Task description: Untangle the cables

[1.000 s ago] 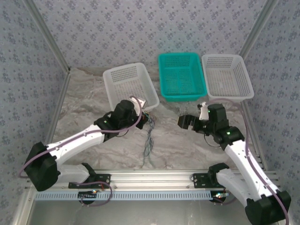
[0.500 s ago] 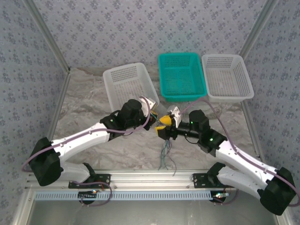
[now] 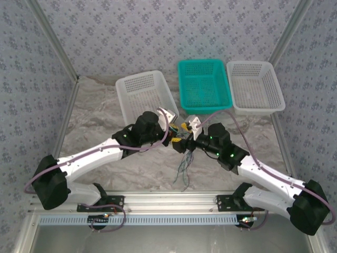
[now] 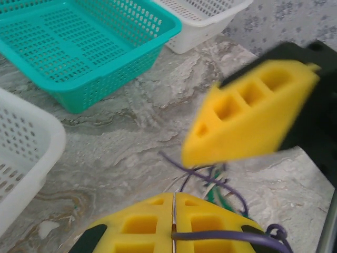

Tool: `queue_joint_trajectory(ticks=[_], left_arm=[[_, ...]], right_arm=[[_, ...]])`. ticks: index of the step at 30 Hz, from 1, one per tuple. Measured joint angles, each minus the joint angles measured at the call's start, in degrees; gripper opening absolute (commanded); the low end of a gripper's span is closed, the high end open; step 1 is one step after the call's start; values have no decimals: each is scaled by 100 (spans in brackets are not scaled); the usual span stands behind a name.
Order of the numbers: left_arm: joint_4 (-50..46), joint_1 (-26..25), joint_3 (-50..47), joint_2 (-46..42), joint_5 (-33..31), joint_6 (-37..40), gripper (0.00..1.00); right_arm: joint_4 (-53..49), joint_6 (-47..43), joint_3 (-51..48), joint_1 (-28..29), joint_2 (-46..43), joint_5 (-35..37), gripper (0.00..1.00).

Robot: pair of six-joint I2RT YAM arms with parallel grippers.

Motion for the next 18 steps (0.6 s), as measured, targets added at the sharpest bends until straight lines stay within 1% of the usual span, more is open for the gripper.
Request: queue_joint_trajectory(ticks=[1,2,3,5,6,8,9,10,11,18], left_arm=[[7,2,0,-2,11,2,0],[13,2,0,-2,22,4,0],[17,2,0,-2,17,20,0],[28,9,0,-2,-15,46,0],[42,17,0,-2,-42,48,0],[4,48,0,-4,-168,57,0],[-22,57,4,0,-267,52,2],[-72,55,4,2,-372,37,4],[-131,48,7,2,-466,35,7],[-74,26,-133,-192,-850,-31,38]], right_arm=[[15,-133,-4,48,-20,136,92],[52,-254,-17,85,-39,245,88],[101,-382,-39,122,-50,313,82],[214,-625,-76,192,-55,356,54],[247,-726,-79,227,-48,345,45],[284,-881,-79,227,-28,444,23],[297,-938,-79,201,-7,483,14],[297,-977,-76,175,17,516,2],[297,-1016,-76,160,39,546,0],[297,-863,-79,92,-74,516,0]])
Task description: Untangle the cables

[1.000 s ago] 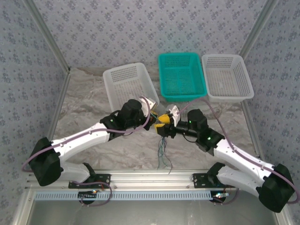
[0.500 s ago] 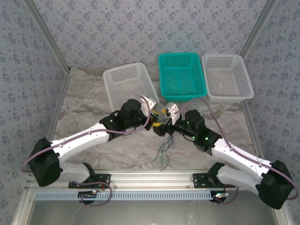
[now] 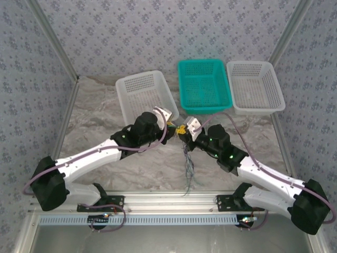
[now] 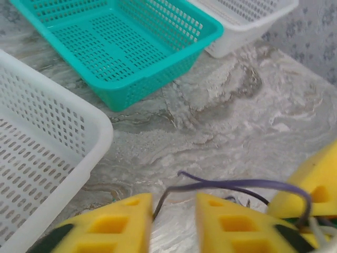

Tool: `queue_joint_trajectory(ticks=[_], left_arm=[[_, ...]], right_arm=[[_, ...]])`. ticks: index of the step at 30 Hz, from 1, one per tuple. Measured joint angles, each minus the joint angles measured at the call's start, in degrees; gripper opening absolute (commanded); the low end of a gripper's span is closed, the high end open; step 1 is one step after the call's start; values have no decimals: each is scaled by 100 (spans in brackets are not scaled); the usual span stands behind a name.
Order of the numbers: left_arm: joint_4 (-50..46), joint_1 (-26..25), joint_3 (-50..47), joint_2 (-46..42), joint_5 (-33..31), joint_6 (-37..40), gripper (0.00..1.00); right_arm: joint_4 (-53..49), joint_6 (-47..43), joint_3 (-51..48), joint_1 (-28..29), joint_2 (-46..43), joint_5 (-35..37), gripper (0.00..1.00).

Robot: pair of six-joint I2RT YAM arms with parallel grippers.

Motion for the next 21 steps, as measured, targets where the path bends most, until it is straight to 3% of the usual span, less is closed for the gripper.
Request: queue_joint_trajectory(ticks=[8,12,17,21], left_arm=[[313,4,-566,-1008,-181,98,53],[413,31,-855,-1266,105,310,63],[564,42,-861,-1178,782,638,65],[1351,59,-1086,-1086,896,929,67]], right_arm=[[-90,807,-98,-901,-726,-212,0],[-175,1123,-98,-1202,-940,-560,0],[-284,1360,-72,-1303,-953,-1012,0],[-356,1506,9,-1303,-918,-1453,0]])
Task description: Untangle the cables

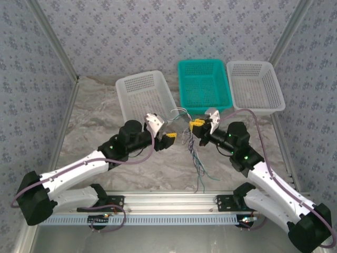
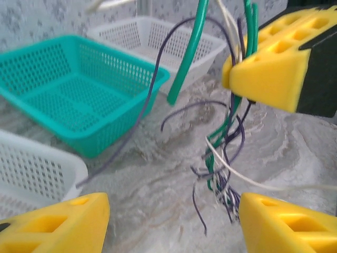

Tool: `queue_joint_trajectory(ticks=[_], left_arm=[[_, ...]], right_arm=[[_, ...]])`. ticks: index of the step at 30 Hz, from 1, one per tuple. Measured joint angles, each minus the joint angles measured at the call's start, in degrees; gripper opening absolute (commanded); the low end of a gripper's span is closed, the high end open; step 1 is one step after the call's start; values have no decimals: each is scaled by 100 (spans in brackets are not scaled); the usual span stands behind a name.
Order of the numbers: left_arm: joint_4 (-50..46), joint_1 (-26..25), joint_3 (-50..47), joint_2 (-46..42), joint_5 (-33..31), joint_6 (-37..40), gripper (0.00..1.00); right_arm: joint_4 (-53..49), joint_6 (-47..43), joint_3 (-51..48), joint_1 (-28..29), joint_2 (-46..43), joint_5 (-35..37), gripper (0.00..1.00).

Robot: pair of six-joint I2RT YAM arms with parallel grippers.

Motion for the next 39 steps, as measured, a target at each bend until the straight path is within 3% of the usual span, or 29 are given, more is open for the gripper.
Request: queue_joint_trajectory(ticks=[10,13,16,18,20,30,34,36,39], left_arm=[[1502,234,-256,358,352,1016,68],[1878,236,-280,531,516,1263,59],[2081,247,-278,717,627,1399,35],[2159,258,-275,817,647,1451,12],[2192,260,-267,898,636,1471,0],[2398,409,-269,588,400,1152,0],[2190,503,-269,107,44,807,0],[2020,612,-267,-109,-74,525,0],[1862,719,-267,-284,-92,149,0]], right_arm=[[15,286,72,24,2,-981,0],[44,326,105,81,2,-1126,0],[55,348,149,138,2,-1191,0],[55,348,177,173,2,-1213,0],[52,345,197,186,2,-1215,0],[-120,308,184,179,-15,-887,0],[-37,334,-184,76,-136,-225,10],[44,446,-555,-63,-188,216,50],[17,680,-1067,-310,-186,739,50]])
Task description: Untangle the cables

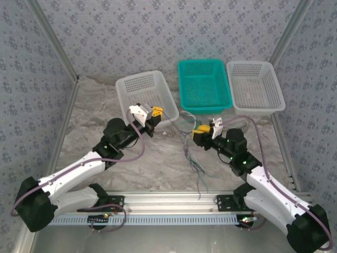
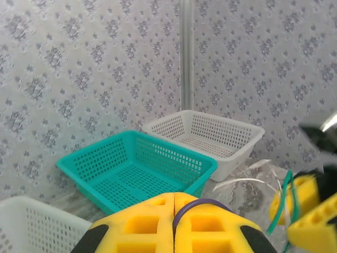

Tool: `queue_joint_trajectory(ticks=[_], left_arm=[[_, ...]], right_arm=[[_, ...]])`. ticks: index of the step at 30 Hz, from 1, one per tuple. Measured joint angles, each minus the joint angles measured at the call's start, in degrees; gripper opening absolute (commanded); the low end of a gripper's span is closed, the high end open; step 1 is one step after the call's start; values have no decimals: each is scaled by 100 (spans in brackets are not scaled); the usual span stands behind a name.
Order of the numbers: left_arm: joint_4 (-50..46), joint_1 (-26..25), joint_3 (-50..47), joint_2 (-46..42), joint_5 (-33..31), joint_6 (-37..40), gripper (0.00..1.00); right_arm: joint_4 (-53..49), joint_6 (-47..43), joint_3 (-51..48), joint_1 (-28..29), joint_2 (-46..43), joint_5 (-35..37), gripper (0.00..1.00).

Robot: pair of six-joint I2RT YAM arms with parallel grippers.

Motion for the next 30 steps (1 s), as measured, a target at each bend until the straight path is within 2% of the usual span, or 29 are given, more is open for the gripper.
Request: queue_joint_trajectory(ticks=[2,4,7,9,11,13,17,20,24,26,28,30], left_arm=[[-94,4,42,-20,118,-214,0],[-208,-7,131,13,267,-376,0],[-310,-26,264,101,398,-529,0],[-354,-42,297,140,435,-597,0],[-415,-63,304,173,435,-651,0],[-479,-83,304,199,437,-704,0],[-649,-138,365,216,435,-804,0],[-756,-208,485,216,435,-855,0],[-868,-343,682,214,437,-879,0],[-883,-393,745,210,439,-914,0],[-901,-433,793,197,446,-957,0],[-955,-466,841,164,457,-1001,0]], right_arm=[[-146,149,-192,-122,0,221,49],[-348,284,-245,-164,-26,437,53],[-739,437,-192,-188,-238,678,71],[-962,487,-72,-195,-433,658,91],[-992,494,50,-153,-621,540,100],[-852,439,164,37,-732,409,100],[-267,9,337,896,-428,345,100],[352,-474,509,1504,310,356,98],[1106,-1049,820,1939,1528,367,94],[1464,-1266,1005,2011,2076,389,82],[1947,-1414,1165,1987,2647,494,59],[2358,-1471,1246,1917,3143,647,46]])
